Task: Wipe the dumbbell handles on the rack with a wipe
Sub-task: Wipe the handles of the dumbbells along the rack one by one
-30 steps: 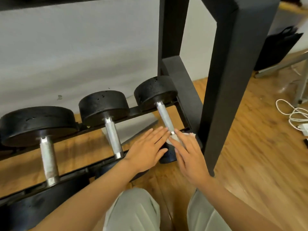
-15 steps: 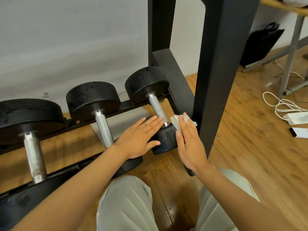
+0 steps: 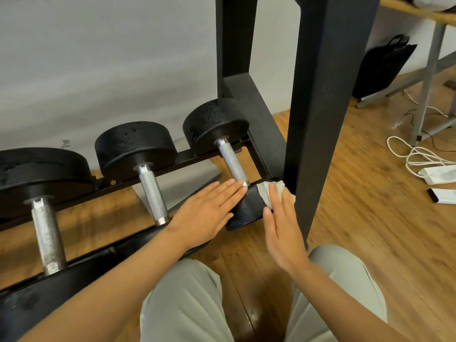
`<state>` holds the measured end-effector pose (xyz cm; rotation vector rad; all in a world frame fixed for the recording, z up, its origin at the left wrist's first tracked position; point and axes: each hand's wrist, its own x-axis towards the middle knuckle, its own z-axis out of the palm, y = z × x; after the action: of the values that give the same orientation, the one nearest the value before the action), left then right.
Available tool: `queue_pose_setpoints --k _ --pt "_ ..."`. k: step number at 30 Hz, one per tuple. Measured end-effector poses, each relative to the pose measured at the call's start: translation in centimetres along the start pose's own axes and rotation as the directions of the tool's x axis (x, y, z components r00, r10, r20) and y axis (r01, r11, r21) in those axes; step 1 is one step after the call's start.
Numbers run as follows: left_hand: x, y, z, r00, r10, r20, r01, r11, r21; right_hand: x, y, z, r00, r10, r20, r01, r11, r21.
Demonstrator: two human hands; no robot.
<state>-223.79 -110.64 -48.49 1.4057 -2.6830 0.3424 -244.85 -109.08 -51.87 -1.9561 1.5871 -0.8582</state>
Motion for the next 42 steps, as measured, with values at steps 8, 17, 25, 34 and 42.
queue_pose_setpoints --k 8,17,25,34,42 --pt "-5.8 0.7 -1.0 0.951 -0.308 0.017 0.308 0.951 -0.032 4.5 -1.0 -0.5 0.999 -0.038 -0.001 0.038 0.990 -0.138" --pt "-5.4 0.9 -1.4 0.950 -0.313 0.019 0.314 0.948 -0.058 1.0 0.1 -0.7 0.983 -0.181 0.038 0.184 0.948 -0.258" --pt "-7.4 1.6 -0.5 0.958 -0.242 -0.153 0.235 0.970 -0.061 1.5 -0.8 0.6 0.954 -0.300 0.013 0.276 0.860 -0.430" --pt "-9.1 1.3 0.1 0.949 -0.232 -0.214 0.225 0.973 -0.055 2.6 -2.0 0.8 0.885 -0.438 0.159 0.447 0.703 -0.553" --pt "-9.0 1.7 0.0 0.926 -0.278 -0.254 0.260 0.960 -0.103 0.3 1.2 -1.2 0.743 -0.588 0.321 0.644 0.496 -0.583"
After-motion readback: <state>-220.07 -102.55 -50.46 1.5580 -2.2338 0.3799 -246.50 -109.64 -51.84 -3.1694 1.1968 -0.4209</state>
